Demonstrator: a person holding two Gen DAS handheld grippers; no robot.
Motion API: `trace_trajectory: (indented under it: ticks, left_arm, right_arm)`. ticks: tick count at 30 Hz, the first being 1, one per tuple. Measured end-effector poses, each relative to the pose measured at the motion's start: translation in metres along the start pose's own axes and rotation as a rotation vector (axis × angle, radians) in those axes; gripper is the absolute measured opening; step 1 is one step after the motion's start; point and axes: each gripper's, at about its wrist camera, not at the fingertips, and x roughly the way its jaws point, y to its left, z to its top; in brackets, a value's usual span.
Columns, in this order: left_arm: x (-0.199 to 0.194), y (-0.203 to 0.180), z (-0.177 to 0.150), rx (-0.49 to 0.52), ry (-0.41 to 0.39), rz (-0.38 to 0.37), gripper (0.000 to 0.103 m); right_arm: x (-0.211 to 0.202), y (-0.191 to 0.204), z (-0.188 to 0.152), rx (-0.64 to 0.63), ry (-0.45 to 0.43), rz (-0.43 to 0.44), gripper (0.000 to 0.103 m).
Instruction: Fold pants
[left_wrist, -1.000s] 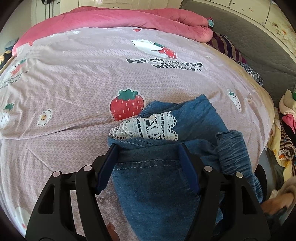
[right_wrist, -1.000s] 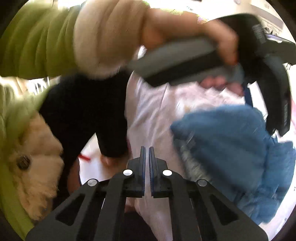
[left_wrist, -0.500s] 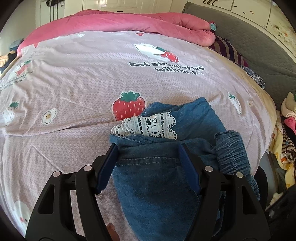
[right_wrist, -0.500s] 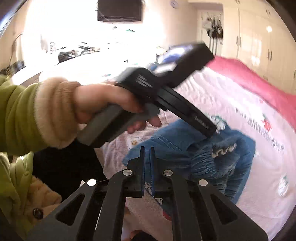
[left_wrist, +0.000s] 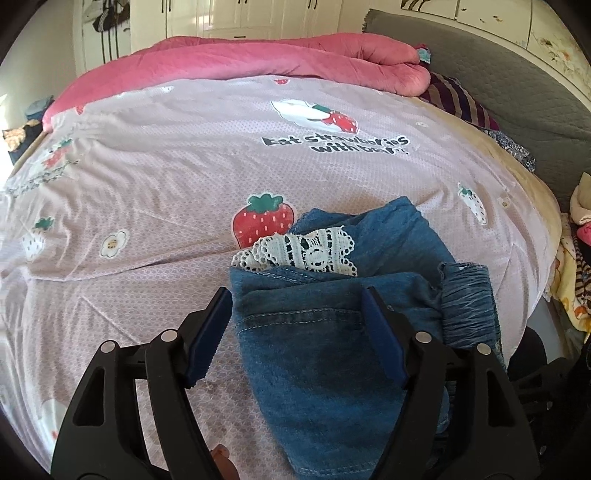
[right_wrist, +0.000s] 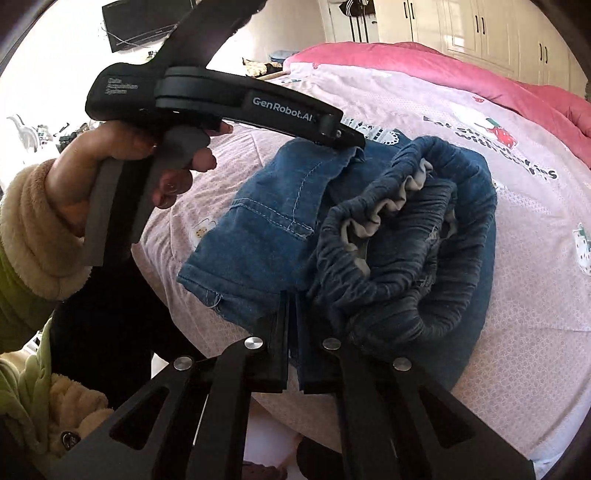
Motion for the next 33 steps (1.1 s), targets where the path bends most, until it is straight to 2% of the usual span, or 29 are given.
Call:
trace_trajectory:
  ticks: [6,7,10,18,23,33]
  left_arm:
    - [-0.017,-0.004,-0.001,0.003,-0.027,0.009,0.068]
    - [-0.019,-0.005,-0.001,0.004,-0.031,0.008,0.068]
    - [-0.031,-0.008,-0.001,-0.001,-0.054,0.006,0.072]
    - [-0.058,-0.012,-0.005,-0.01,-0.105,0.013,0.075]
    - [-0.072,-0.012,-0.007,-0.012,-0.128,0.031,0.083]
    - [-0.077,-0.003,-0.031,-0.029,-0.123,0.083,0.093]
  right_arm:
    - [-0.015,0.013,0.0,-0.008,-0.033,-0.004,0.005]
    - [-0.017,0.019,-0.001,-0.008,-0.038,-0.001,0.009]
    - [-0.034,0.022,-0.002,0.011,-0.073,0.004,0.043]
    - [-0.06,0.018,-0.004,0.025,-0.119,-0.015,0.05]
    - [-0.078,0.006,-0.005,0.058,-0.169,-0.055,0.066]
    - [-0.096,-0.028,-0.003,0.192,-0.24,-0.125,0.091]
